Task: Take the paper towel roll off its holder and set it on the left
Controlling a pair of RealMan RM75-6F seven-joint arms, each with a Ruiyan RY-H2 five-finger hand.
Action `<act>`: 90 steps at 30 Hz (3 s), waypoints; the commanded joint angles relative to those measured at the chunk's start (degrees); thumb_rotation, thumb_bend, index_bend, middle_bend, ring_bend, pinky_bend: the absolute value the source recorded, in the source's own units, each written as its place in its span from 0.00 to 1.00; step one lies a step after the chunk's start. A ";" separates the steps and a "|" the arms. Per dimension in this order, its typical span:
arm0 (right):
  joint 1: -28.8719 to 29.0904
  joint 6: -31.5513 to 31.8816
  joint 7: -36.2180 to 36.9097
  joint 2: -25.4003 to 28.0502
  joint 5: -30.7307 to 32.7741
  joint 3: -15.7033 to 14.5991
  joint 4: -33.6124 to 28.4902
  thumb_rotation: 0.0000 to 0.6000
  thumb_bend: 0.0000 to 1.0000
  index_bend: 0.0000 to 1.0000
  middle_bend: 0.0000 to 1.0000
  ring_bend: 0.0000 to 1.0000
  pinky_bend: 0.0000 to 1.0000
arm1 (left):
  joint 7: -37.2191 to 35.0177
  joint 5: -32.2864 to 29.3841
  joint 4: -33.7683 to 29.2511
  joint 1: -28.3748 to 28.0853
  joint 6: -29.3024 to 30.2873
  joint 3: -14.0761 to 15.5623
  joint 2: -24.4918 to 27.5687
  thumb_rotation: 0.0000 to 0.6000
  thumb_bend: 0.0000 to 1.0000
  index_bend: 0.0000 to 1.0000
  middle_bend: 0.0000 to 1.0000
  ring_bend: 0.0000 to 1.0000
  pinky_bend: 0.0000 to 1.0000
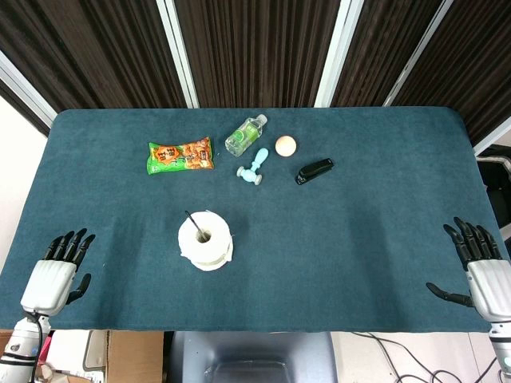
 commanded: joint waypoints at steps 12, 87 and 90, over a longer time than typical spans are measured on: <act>-0.03 0.76 5.87 0.30 -0.97 -0.04 3.48 1.00 0.12 0.00 0.00 0.00 0.12 | -0.78 -1.22 -6.50 -0.44 -2.24 1.37 1.44 1.00 0.45 0.00 0.00 0.00 0.14; -2.95 9.60 9.88 -1.46 -7.64 -2.43 7.49 1.00 0.12 0.00 0.00 0.00 0.13 | -44.64 -7.52 22.43 -21.13 -13.72 -10.51 -41.77 1.00 0.32 0.34 0.38 0.25 0.15; -2.98 9.75 10.12 -1.47 -7.54 -2.30 7.54 1.00 0.12 0.00 0.00 0.00 0.13 | -46.66 -6.05 24.86 -20.90 -11.38 -10.25 -43.30 1.00 0.33 0.52 0.51 0.37 0.28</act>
